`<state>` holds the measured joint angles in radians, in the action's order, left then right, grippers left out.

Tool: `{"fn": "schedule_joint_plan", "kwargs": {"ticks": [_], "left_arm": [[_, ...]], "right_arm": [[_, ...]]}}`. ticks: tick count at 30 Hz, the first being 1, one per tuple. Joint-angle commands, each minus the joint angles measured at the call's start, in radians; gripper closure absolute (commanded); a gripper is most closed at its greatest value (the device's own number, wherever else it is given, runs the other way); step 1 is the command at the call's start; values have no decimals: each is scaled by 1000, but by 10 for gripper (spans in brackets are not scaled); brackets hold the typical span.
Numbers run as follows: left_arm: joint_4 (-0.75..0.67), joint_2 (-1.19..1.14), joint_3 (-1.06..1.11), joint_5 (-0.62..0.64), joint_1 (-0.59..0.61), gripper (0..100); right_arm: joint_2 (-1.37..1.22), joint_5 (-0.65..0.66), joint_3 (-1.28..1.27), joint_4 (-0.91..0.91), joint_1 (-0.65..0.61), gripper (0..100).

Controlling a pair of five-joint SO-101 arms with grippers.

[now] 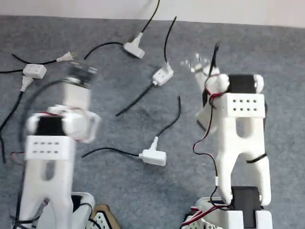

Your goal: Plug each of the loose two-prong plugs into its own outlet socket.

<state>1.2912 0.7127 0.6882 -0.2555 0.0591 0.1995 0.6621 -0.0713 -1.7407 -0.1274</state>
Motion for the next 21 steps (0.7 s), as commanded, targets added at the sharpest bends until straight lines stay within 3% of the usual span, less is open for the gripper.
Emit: {"fn": "schedule_joint_plan", "kwargs": {"ticks": [1, 6, 12, 16, 21], "left_arm": [[15, 21, 10, 34, -185, 744], [8, 21, 58, -34, -326, 744], [-51, -168, 5, -49, -346, 744], [-106, -461, -182, -48, -346, 744], [-77, -816, -519, -41, -432, 744]], "right_arm": [[50, -8, -194, 85, 15, 745], [139, -48, -475, 332, 59, 745], [361, -124, -763, 552, -28, 745], [409, -173, -814, 575, -58, 745], [338, -175, -814, 549, -58, 745]]}}
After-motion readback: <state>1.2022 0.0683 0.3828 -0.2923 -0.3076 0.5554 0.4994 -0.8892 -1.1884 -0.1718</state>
